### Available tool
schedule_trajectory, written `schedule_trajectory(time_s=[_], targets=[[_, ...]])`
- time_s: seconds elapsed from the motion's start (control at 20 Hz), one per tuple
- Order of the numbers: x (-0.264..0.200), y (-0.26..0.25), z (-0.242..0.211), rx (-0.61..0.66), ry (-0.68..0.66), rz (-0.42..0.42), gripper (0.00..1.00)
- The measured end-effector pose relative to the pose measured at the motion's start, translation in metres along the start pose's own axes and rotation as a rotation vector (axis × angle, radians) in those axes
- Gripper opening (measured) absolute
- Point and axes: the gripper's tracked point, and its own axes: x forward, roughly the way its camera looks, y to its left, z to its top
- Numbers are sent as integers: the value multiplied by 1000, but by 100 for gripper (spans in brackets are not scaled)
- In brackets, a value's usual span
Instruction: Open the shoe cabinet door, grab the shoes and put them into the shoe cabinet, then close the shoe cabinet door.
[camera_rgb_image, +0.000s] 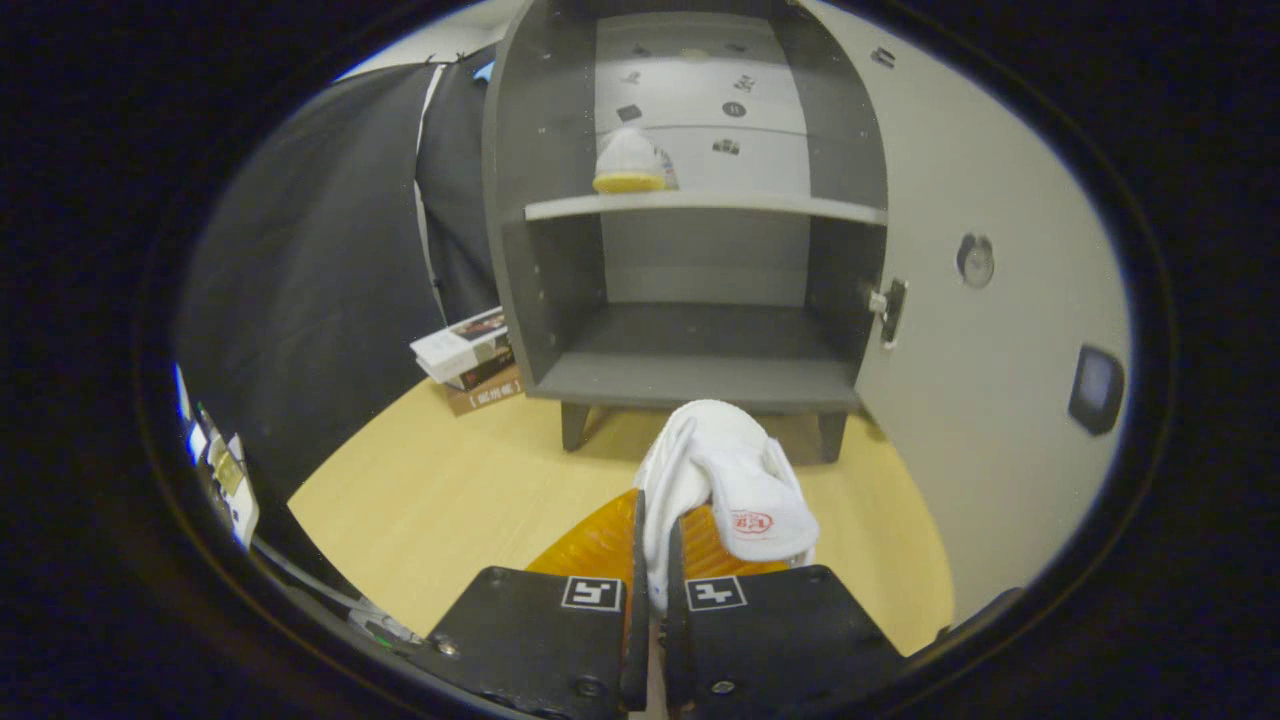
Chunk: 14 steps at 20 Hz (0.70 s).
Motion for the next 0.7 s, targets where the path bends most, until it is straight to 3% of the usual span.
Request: schedule_trajectory(time_s=[0.35, 0.7], targets=[[-15, -22, 152, -50, -125, -45, 10], [39, -24, 265, -92, -189, -58, 10]])
